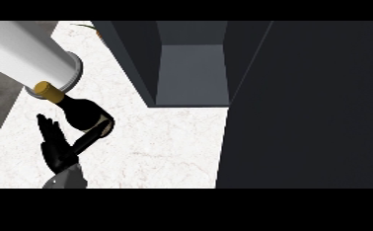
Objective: Pick up the wine, place it into the cabinet and close the cabinet
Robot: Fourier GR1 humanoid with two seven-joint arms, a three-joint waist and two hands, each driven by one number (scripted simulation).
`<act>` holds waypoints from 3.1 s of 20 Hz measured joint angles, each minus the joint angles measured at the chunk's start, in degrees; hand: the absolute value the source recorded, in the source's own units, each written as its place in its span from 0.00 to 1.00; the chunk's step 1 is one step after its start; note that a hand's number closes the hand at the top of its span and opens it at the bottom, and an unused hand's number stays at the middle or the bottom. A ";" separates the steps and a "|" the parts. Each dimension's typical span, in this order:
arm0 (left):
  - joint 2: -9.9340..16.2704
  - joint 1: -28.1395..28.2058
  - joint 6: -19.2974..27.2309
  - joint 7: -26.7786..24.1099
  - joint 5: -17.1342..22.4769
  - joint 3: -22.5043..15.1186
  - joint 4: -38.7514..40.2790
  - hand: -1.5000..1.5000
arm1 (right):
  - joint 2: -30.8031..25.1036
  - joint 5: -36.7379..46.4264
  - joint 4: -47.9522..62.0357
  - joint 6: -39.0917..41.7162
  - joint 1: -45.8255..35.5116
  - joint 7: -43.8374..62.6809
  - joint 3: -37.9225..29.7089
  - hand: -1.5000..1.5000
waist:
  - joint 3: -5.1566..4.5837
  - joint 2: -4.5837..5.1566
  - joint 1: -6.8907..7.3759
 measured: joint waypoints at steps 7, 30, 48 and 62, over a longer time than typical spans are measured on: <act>-0.33 -4.79 -5.67 -6.14 4.35 3.31 9.47 1.00 | 0.22 -0.12 0.01 -0.09 0.19 0.12 0.39 0.00 | -0.01 0.02 -0.19; 7.93 -7.16 -37.37 -20.77 -0.81 -4.44 22.90 1.00 | -0.18 -0.07 0.55 -0.04 0.85 -1.17 0.16 0.00 | 0.65 -0.63 -0.23; -0.77 13.43 -35.70 2.53 -1.43 -19.45 -21.74 1.00 | 0.17 -0.05 0.23 -1.86 0.05 0.68 1.63 0.00 | 0.11 -0.30 0.81; -3.63 13.67 -19.73 18.92 -4.77 -32.14 -43.51 1.00 | -0.77 -0.71 0.62 -0.31 0.16 -0.24 -2.99 0.00 | 0.04 -0.09 0.23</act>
